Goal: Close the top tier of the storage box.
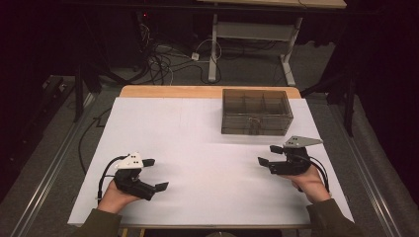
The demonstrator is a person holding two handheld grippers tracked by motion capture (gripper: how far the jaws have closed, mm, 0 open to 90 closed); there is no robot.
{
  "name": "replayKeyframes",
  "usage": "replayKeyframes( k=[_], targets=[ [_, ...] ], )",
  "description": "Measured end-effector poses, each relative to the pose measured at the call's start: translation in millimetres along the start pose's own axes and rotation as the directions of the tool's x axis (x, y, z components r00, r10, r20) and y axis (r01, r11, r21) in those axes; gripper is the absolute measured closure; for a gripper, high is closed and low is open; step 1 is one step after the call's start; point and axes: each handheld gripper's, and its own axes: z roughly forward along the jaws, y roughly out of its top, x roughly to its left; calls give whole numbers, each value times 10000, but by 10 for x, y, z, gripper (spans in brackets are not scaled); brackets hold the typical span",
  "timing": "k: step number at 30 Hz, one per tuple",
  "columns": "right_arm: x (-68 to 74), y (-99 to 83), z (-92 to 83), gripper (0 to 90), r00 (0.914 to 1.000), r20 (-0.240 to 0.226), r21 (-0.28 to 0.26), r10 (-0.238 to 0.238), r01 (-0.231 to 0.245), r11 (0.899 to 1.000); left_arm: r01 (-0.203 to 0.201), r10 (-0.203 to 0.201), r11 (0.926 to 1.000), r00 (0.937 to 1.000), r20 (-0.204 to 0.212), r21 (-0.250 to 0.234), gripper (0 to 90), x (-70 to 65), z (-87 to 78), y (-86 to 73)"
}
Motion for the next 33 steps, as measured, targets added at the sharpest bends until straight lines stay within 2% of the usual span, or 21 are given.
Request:
replayKeyframes(
  k=[6, 8, 14, 18, 23, 26, 28, 33],
  targets=[
    [85, -85, -12, 203, 10000, 74, -50, -51, 51, 10000, -6, 6, 10000, 10000, 17, 40, 0, -9, 9, 1],
    [113, -129, -20, 174, 10000, 38, -46, 60, -60, 10000, -6, 6, 10000, 10000, 24, 33, 0, -11, 8, 2],
    [163, -227, -70, 154, 10000, 76, -151, 0, 1, 9999, 1, -1, 10000, 10000, 21, 50, 0, -10, 12, 1],
    [187, -280, -99, 99, 10000, 25, -211, 88, -87, 9997, 3, -3, 10000, 10000, 14, 53, 0, -13, 14, 2],
    [247, -338, -121, 12, 9998, -88, -277, -157, 154, 9995, -10, 10, 10000, 10000, 9, 57, 0, -14, 12, 2],
    [276, -381, -130, 8, 9995, -155, -254, -266, 262, 9993, -14, 14, 10000, 10000, 11, 55, 0, -13, 10, 0],
    [306, -431, -127, 8, 9987, -304, -20, -414, 413, 9991, -19, 19, 10000, 10000, 15, 61, 0, -14, 10, 0],
    [317, -441, -133, 8, 9985, -283, -86, -460, 457, 9989, -4, 4, 10000, 10000, 6, 57, 0, -13, 12, 1]
  ],
)
